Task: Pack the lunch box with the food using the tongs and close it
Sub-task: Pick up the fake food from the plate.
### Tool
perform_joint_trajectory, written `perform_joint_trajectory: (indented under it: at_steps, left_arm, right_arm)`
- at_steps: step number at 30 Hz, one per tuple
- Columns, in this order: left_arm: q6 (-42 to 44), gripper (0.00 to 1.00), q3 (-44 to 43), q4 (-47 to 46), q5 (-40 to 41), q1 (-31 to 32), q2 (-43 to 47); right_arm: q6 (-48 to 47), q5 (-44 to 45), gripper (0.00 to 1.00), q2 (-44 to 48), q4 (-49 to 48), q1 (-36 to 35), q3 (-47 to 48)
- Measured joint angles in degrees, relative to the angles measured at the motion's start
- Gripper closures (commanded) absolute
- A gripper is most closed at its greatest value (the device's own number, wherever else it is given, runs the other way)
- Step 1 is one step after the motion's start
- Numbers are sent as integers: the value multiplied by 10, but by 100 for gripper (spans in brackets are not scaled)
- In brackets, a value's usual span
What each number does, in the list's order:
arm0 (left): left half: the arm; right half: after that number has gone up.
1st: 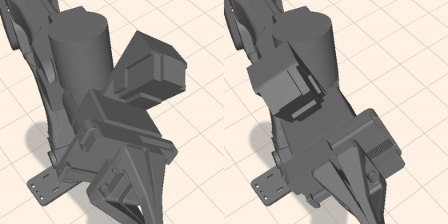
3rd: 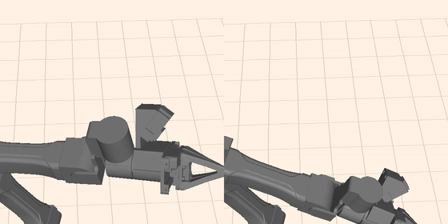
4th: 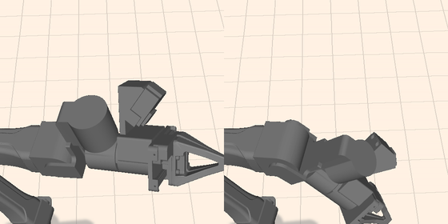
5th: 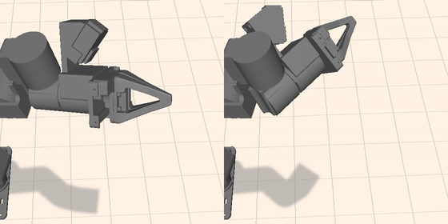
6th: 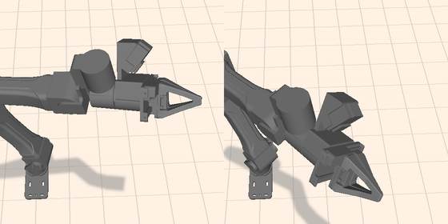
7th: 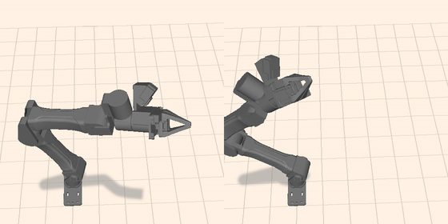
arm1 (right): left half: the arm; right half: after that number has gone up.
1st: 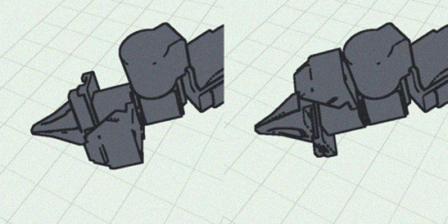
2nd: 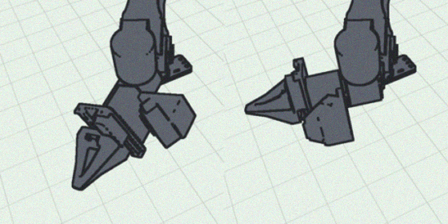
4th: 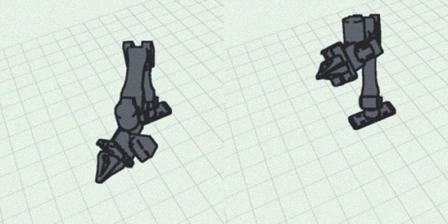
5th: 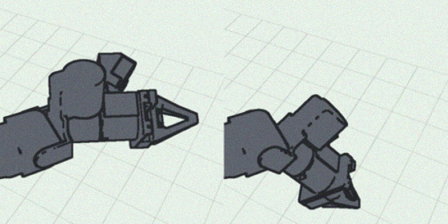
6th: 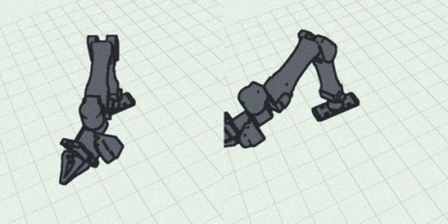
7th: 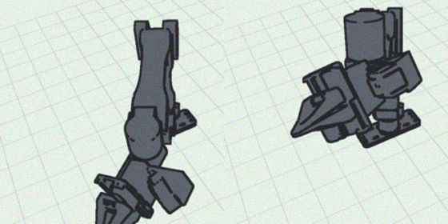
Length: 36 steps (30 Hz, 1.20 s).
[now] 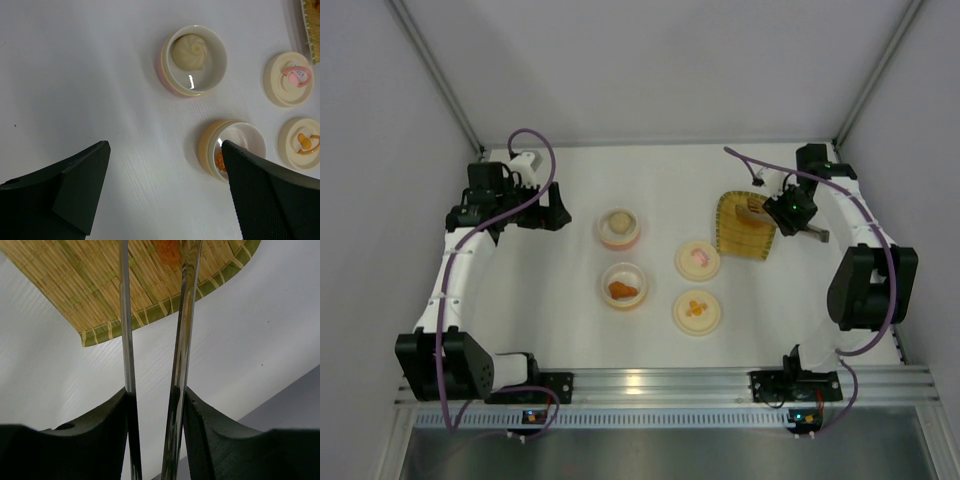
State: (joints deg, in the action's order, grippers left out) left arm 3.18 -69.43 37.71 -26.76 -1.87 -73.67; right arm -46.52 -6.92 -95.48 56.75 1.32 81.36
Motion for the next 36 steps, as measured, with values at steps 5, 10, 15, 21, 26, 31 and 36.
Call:
perform_joint_trajectory:
  at_steps: [5,10,15,21,26,31,36]
  left_arm:
    - [0,2,0,0,0,0,-1]
    - [0,2,0,0,0,0,-1]
    - [0,2,0,0,0,0,-1]
    - [0,2,0,0,2,0,-1]
    - [0,2,0,0,2,0,-1]
    - [0,2,0,0,2,0,-1]
    - [-1,2,0,0,2,0,-1]
  right_arm:
    - [-5,4,57,-5,-1,0,1]
    - [-10,13,55,-10,-5,0,0]
    - [-11,17,55,-10,-9,0,0]
    - [-15,17,65,-10,-11,3,0]
    - [-14,9,86,-10,-8,5,1]
    - [-7,-13,100,-6,5,5,6]
    - [15,-33,100,33,28,-7,9]
